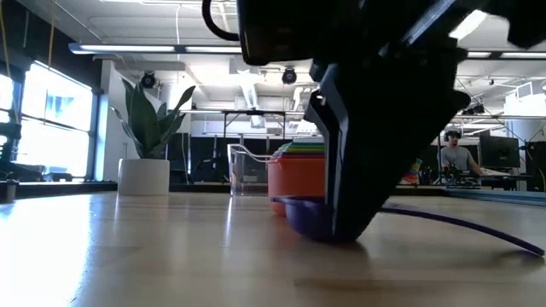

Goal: Nest measuring cups in basket
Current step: Stack the dark blue measuring cup on top of the light blue measuring cup, then put the stack of measuring cups into the transparent bin

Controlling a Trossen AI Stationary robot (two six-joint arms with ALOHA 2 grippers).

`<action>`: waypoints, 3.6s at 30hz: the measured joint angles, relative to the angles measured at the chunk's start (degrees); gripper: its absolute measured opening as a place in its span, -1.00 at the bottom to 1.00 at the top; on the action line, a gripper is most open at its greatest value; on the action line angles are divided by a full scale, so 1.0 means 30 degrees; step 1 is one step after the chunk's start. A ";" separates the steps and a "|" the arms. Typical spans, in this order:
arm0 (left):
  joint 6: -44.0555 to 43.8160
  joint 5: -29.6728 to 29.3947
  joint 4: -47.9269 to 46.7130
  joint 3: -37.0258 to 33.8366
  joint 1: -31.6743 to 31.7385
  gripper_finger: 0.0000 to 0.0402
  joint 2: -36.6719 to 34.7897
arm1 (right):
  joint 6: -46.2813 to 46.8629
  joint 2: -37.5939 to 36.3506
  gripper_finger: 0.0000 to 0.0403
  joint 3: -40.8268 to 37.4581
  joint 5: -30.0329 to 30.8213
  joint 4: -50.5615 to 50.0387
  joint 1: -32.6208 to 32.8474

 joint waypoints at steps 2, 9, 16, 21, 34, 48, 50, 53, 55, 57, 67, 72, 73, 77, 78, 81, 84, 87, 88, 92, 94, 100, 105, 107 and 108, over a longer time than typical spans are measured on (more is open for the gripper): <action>0.0000 0.0000 0.0009 0.0000 0.0000 -0.76 0.0000 | 0.0551 0.0000 -0.75 0.0007 -0.0042 0.0128 -0.0007; 0.0000 -0.0109 0.0011 0.0000 0.0007 -0.76 0.0000 | 0.1289 -0.0019 -0.94 0.0347 -0.0525 -0.0001 -0.0022; 0.0335 -0.0147 0.0005 0.0000 0.0007 -0.76 0.0000 | 0.2255 0.0007 -0.98 0.2799 0.0422 -0.1928 -0.0015; 0.0342 -0.0160 0.0008 0.0000 0.0007 -0.76 0.0000 | 0.2766 0.0000 -0.99 0.4728 0.2116 -0.4275 -0.0015; 0.0342 -0.0153 0.0012 0.0001 0.0007 -0.76 0.0000 | 0.3144 -0.0001 -1.00 0.6595 0.4500 -0.8701 -0.0473; 0.0386 -0.1129 0.0012 0.0007 0.0007 -0.76 0.0000 | 0.0266 -0.0007 -1.00 0.6579 0.4849 -1.0059 -0.2021; 0.0386 -0.1137 0.0011 0.0007 0.0007 -0.76 0.0000 | -0.0136 -0.0006 -1.00 0.6573 0.4526 -1.0050 -0.2367; 0.0386 -0.1144 0.0011 0.0007 0.0007 -0.76 0.0000 | -0.0881 0.0039 -1.00 0.6572 0.3934 -1.0044 -0.2785; 0.0379 -0.1151 0.0005 0.0007 0.0007 -0.76 0.0000 | -0.1074 0.0102 -1.00 0.6564 0.3808 -1.0110 -0.2937; 0.0379 -0.1150 0.0005 0.0007 0.0006 -0.76 0.0000 | -0.1130 0.0109 -1.00 0.6557 0.3547 -1.0068 -0.2951; 0.0372 -0.1150 0.0005 0.0007 0.0007 -0.76 0.0000 | -0.1031 0.0248 -1.00 0.6550 0.3037 -1.0172 -0.2925; 0.0369 -0.1151 0.0008 0.0007 0.0005 -0.76 0.0000 | -0.1445 0.0238 -1.00 0.6550 0.2906 -1.0161 -0.3087; 0.0372 -0.1151 0.0005 0.0007 0.0002 -0.76 0.0000 | -0.1474 0.0240 -0.99 0.6550 0.2892 -1.0161 -0.3134; 0.0335 -0.1145 0.0011 0.0007 0.0006 -0.76 0.0000 | -0.1827 0.0240 -0.91 0.6550 0.2337 -1.0161 -0.3373; 0.0335 -0.1151 0.0012 0.0007 0.0007 -0.76 0.0000 | -0.1934 0.0240 -0.89 0.6550 0.2125 -1.0173 -0.3448; 0.0313 -0.1151 0.0007 0.0007 0.0007 -0.76 0.0000 | -0.1967 0.0240 -0.86 0.6550 0.2039 -1.0221 -0.3592; 0.0313 -0.1151 0.0005 0.0007 0.0001 -0.76 0.0000 | -0.1978 0.0237 -0.86 0.6550 0.2092 -1.0227 -0.3614; 0.0306 -0.1145 0.0005 0.0007 0.0007 -0.76 0.0000 | -0.1967 0.0240 -0.86 0.6550 0.2102 -1.0234 -0.3592; 0.0309 -0.1146 0.0005 0.0007 0.0007 -0.76 0.0000 | -0.1967 0.0237 -0.86 0.6550 0.2102 -1.0234 -0.3592; 0.0306 -0.1144 0.0005 0.0007 0.0007 -0.76 0.0000 | -0.1602 0.0233 -0.85 0.6550 0.2110 -1.0282 -0.3592; 0.0306 -0.1151 0.0005 0.0007 0.0007 -0.76 0.0000 | -0.0787 0.0211 -0.85 0.6550 0.2049 -1.0488 -0.3592; 0.0289 -0.1144 0.0005 0.0007 0.0000 -0.76 0.0000 | 0.2984 0.0087 -0.85 0.7916 0.1644 -1.1911 -0.3482; 0.0695 -0.1144 0.0004 0.0007 -0.0019 -0.76 0.0000 | 0.5186 0.0073 -0.85 1.0662 0.3770 -1.3974 -0.2803; 0.1190 -0.1260 0.0002 0.0007 -0.0149 -0.76 0.0000 | 0.5766 0.0073 -0.85 1.1857 0.4536 -1.5131 -0.2578; 0.1373 -0.1341 0.0001 0.0007 -0.0221 -0.76 0.0000 | 0.6003 0.0056 -0.85 1.2367 0.4923 -1.5467 -0.2504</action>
